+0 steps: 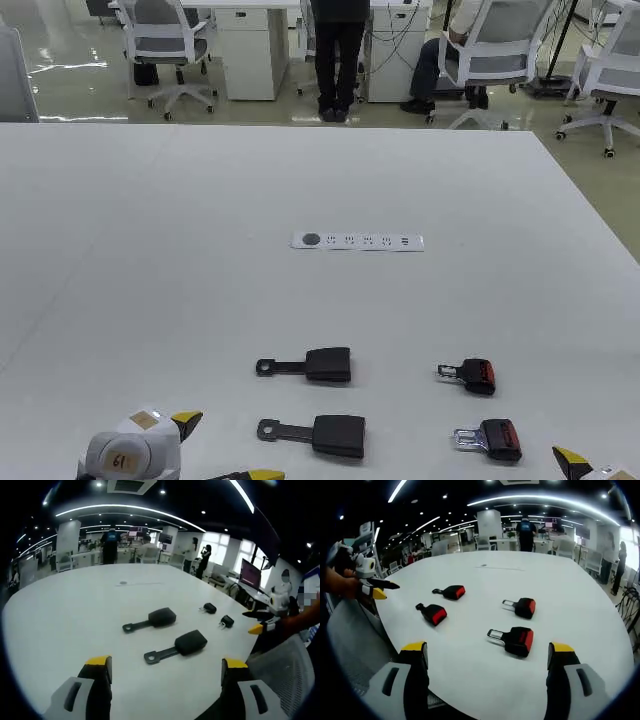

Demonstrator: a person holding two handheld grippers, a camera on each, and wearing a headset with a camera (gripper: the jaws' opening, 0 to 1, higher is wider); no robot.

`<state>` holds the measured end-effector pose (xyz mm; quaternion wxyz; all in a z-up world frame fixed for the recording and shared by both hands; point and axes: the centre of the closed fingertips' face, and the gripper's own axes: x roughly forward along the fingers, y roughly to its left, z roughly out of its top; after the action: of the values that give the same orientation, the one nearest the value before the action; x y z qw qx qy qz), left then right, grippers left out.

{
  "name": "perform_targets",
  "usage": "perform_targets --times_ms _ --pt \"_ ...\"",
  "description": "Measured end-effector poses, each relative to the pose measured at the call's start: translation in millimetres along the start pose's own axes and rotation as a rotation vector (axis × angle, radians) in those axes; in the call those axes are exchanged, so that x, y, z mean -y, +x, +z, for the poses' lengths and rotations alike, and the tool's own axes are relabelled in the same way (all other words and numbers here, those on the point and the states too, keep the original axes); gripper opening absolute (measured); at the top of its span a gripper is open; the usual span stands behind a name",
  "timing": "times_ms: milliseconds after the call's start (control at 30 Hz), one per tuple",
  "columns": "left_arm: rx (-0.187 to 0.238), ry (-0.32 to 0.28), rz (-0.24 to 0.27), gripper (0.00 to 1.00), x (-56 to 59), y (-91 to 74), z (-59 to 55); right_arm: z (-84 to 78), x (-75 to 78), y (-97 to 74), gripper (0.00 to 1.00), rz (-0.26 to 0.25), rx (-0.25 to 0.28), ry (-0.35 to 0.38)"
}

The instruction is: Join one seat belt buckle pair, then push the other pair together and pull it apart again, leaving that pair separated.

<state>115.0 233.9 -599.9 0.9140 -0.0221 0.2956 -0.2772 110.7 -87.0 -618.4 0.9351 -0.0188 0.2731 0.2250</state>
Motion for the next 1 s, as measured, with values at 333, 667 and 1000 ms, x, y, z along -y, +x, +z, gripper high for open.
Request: perform_targets --times_ms 333,667,1000 --pt "0.006 0.003 0.001 0.93 -2.6 0.7 4.3 4.0 1.4 2.3 0.99 -0.002 0.011 0.002" --pt "0.001 0.006 -0.001 0.93 -1.6 1.8 5.5 2.1 3.8 4.4 0.99 -0.002 0.005 0.001" --pt "-0.001 0.006 -0.004 0.92 0.3 2.1 6.4 2.3 2.0 4.3 0.99 -0.003 0.000 -0.003"
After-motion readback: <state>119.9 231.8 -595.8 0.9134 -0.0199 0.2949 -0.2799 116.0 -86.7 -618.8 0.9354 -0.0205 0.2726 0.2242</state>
